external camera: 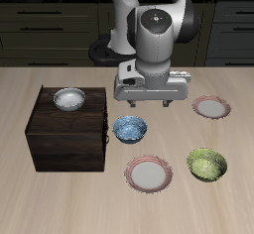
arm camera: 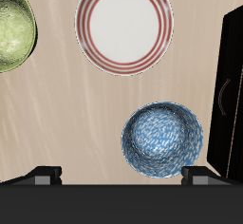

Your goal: Place the blue bowl on the plate next to the green bowl

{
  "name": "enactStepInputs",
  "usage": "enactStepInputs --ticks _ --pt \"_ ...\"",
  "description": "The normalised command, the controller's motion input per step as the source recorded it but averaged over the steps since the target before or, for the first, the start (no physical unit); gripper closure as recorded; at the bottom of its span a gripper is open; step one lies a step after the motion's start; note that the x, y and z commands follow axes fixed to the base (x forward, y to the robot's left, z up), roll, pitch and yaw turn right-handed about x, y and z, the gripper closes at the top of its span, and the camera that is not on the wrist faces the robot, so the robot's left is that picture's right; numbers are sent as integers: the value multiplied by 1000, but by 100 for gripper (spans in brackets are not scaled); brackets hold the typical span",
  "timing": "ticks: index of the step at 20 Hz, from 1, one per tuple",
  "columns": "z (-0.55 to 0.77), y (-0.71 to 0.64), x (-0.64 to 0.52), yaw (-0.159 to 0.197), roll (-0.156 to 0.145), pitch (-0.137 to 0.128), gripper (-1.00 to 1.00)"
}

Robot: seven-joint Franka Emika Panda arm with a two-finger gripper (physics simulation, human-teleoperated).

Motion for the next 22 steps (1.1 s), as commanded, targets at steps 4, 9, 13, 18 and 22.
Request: enactStepInputs --ticks 4,9,13,18,22 --pt "-171 -8 10 -7 2 12 -100" --pt "-202 -93 84 -2 -32 17 -100" --pt "-138 -46 16 -1 4 13 -100" --pt "-231 -18 -25 -4 -4 24 -100" --pt "-306 37 -99 5 4 23 -100"
